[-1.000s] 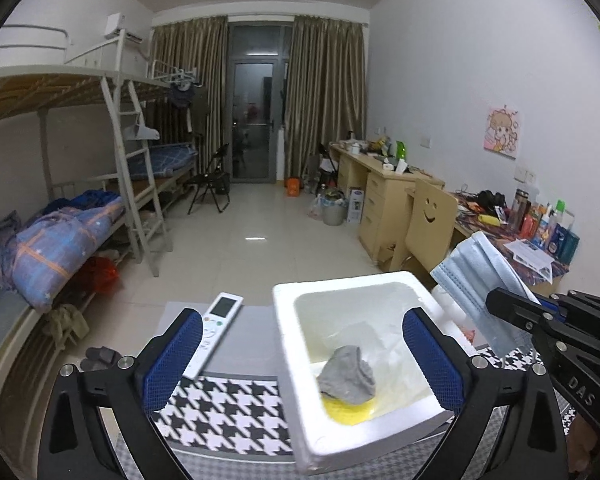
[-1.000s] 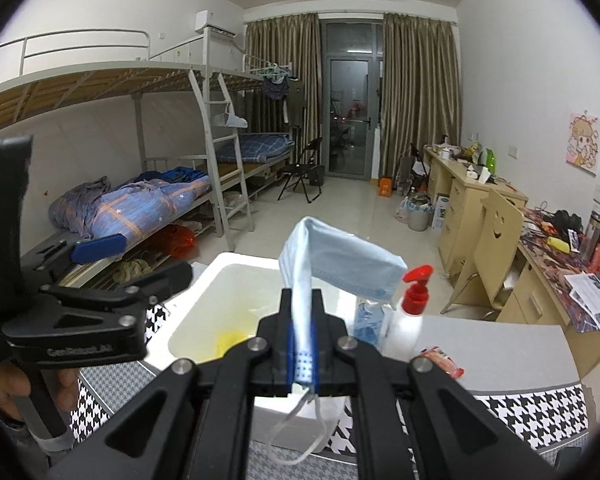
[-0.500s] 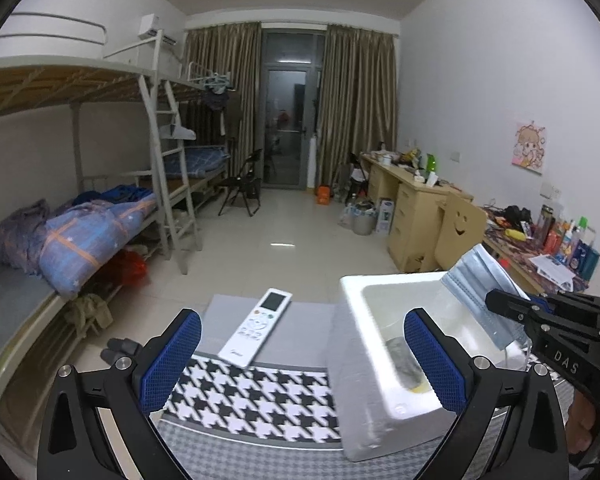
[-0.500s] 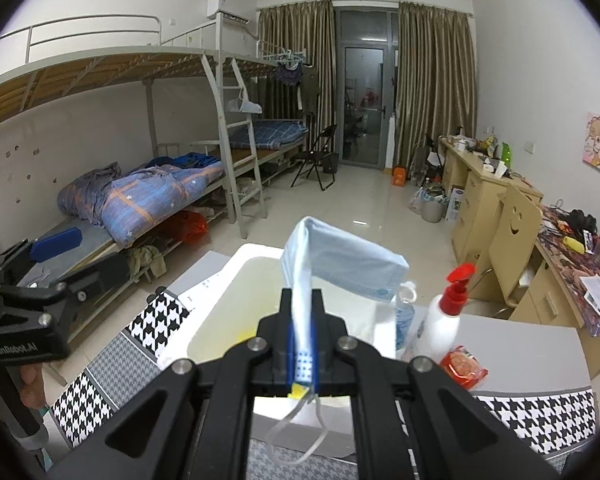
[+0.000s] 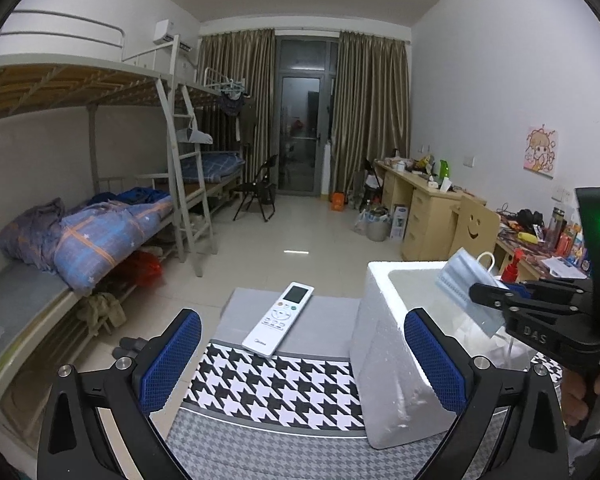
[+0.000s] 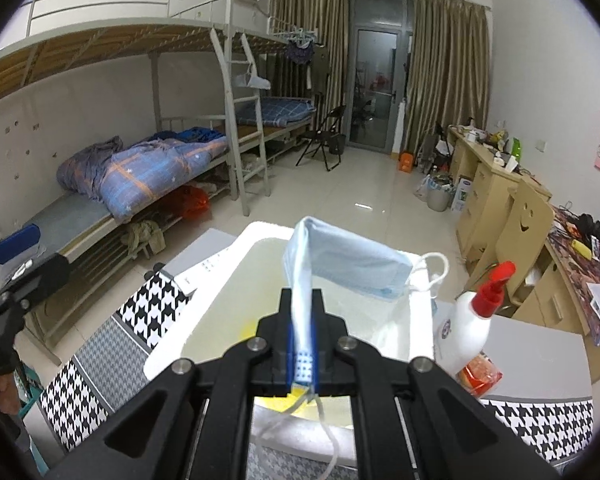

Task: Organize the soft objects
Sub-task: 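Lower the blue mask into the foam box and open the right tool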

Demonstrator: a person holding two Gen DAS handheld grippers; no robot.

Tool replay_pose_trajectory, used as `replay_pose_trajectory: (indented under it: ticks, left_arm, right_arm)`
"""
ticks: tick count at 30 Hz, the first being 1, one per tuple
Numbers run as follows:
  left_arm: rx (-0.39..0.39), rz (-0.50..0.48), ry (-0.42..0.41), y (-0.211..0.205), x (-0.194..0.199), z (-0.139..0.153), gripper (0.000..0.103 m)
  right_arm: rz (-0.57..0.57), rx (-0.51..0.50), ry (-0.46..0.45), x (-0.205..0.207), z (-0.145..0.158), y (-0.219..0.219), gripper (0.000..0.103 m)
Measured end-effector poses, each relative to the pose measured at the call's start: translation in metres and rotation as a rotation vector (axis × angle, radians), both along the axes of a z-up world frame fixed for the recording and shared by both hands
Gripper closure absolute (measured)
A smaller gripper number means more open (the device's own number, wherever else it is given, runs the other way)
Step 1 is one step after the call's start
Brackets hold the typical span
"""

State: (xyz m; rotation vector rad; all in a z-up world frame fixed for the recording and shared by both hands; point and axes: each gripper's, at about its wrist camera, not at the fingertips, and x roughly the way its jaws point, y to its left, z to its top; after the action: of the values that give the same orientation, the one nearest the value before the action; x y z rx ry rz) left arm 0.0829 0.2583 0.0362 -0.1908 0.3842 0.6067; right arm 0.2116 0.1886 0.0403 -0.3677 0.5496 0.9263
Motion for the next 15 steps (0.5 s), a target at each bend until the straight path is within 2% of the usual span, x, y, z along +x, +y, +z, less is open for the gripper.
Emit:
replay_pose_trajectory:
  ticks: [2, 4, 5, 6, 11, 15]
  left_arm:
    - [-0.002, -0.001, -0.002, -0.002, 0.0, -0.001, 0.001]
    - [0.003, 0.013, -0.008, -0.003, -0.005, -0.001, 0.001]
    - [0.002, 0.015, -0.011, -0.003, -0.007, -0.001, 0.001]
    - [-0.005, 0.015, -0.014, -0.002, -0.009, -0.001, 0.001]
    - [-0.01, 0.01, -0.014, -0.004, -0.014, -0.001, 0.001]
    - [-0.011, -0.001, -0.015, -0.008, -0.017, 0.0, 0.001]
  right_arm:
    - [-0.008, -0.005, 0.003, 0.003, -0.002, 0.001, 0.082]
    - [-0.02, -0.022, 0.017, 0.006, -0.005, 0.002, 0.06]
    - [-0.032, -0.028, 0.026, 0.008, -0.006, 0.002, 0.055]
    - [-0.038, -0.023, 0.036, 0.009, -0.007, 0.0, 0.051]
    - [-0.047, -0.011, 0.033, 0.005, -0.004, -0.009, 0.048]
    - [-0.061, 0.029, 0.015, -0.004, 0.004, -0.021, 0.031]
